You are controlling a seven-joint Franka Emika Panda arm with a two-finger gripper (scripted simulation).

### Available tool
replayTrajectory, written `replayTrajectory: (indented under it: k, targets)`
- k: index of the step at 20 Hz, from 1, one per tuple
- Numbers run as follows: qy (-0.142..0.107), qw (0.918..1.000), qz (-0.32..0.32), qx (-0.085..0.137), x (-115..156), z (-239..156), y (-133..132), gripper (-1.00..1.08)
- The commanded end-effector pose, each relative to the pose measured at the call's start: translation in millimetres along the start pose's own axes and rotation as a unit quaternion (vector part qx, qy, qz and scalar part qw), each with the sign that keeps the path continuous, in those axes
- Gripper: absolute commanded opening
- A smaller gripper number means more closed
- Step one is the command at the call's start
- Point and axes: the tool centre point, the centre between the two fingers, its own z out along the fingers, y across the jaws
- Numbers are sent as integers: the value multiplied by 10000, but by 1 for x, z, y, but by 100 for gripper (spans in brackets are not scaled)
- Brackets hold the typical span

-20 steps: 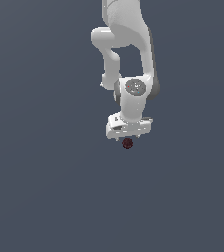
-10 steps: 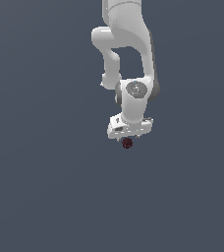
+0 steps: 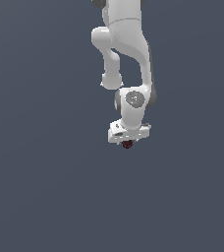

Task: Pick up the object and move it to a goal position.

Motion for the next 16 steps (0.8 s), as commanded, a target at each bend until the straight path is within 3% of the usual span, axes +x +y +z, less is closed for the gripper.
replayTrajectory:
  k: [1,3,4,16]
  targets:
    - [7,10000,-1,-1,1,5,0,100]
    - [7,10000,-1,-1,1,6,0,100]
    - [7,10000,-1,-1,1,6,0,-100]
    - [4,10000,-1,-1,0,5,-1,-100]
